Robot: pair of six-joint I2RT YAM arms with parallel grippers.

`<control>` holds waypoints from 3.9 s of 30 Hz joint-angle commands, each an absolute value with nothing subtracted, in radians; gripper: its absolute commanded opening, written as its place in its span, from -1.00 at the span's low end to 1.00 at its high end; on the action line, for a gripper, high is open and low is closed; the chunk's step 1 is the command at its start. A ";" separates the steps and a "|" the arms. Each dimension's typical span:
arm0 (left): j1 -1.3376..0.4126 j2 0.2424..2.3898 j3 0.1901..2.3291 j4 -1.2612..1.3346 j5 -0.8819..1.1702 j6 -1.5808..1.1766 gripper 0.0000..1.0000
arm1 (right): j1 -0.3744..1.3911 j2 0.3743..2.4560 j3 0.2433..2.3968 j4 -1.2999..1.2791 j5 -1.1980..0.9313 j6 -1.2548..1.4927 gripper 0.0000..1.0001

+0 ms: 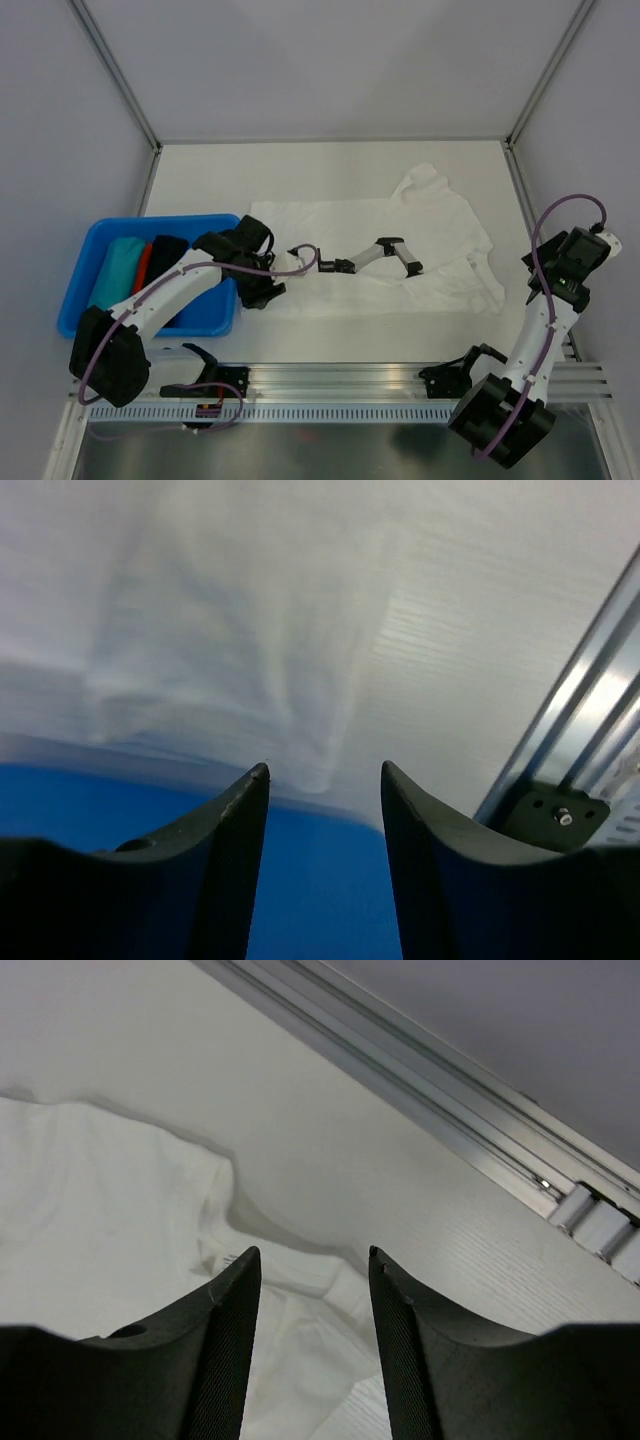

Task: Roll the t-shirts
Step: Fold the tshirt

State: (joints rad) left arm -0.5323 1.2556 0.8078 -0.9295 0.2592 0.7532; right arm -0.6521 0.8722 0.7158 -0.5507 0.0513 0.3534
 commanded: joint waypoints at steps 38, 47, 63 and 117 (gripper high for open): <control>-0.169 2.350 2.037 -0.942 0.073 0.163 0.02 | -0.077 2.488 2.085 -0.597 -0.238 0.209 0.25; -0.169 2.339 2.013 -0.937 0.140 0.167 -0.81 | -0.075 2.442 2.040 -0.594 -0.245 0.196 -0.51; -0.169 1.939 1.614 -0.671 0.392 0.397 -0.95 | -0.181 1.800 1.414 -0.416 -0.301 0.152 -1.00; -0.227 2.098 1.804 -1.102 0.221 0.586 -0.17 | -0.328 1.385 0.856 -0.436 -0.264 0.137 -0.95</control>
State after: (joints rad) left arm -0.2272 2.0579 1.7405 -0.9352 0.2836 0.7082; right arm -0.3241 1.4128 0.8627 -0.4667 -0.2550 0.1520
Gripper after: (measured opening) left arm 0.413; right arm 0.021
